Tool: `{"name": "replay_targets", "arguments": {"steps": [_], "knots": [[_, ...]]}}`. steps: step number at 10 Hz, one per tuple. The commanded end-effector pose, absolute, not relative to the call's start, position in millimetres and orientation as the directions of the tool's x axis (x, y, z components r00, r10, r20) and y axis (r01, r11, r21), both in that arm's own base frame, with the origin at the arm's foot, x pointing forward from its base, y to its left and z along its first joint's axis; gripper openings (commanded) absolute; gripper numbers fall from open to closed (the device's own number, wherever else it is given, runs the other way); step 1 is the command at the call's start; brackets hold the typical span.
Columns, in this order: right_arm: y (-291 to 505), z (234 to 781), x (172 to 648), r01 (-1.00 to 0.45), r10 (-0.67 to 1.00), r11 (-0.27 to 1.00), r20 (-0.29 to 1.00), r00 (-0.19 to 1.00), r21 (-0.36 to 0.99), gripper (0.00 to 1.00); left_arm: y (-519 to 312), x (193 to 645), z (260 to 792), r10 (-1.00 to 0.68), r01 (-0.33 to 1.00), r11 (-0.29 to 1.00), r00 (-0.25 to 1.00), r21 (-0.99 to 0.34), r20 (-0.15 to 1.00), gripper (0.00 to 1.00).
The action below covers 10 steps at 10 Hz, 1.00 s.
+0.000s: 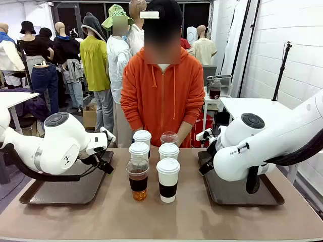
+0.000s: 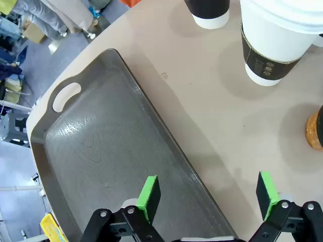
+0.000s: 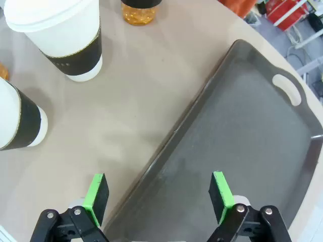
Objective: Distribute the coffee onto the tray.
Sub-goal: Pick up one iced Americano and place it on the right Handle tray.
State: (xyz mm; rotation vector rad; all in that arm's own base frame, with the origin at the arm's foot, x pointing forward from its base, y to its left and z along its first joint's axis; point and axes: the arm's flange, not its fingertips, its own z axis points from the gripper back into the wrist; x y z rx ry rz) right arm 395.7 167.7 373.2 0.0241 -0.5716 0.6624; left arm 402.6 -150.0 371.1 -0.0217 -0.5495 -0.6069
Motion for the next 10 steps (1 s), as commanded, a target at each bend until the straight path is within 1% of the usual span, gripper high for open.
{"name": "replay_targets", "arguments": {"steps": [1, 10], "knots": [[167.7, 373.2, 395.7, -0.588, 0.575, 0.794, 0.509, 0.641, -0.156, 1.0, -150.1, 402.6, 371.2, -0.536, 0.547, 0.826, 0.683, 0.138, 0.497, 1.0], [167.7, 373.2, 395.7, -0.588, 0.575, 0.794, 0.509, 0.641, -0.156, 1.0, -150.1, 402.6, 371.2, -0.536, 0.547, 0.826, 0.683, 0.138, 0.497, 1.0]]}}
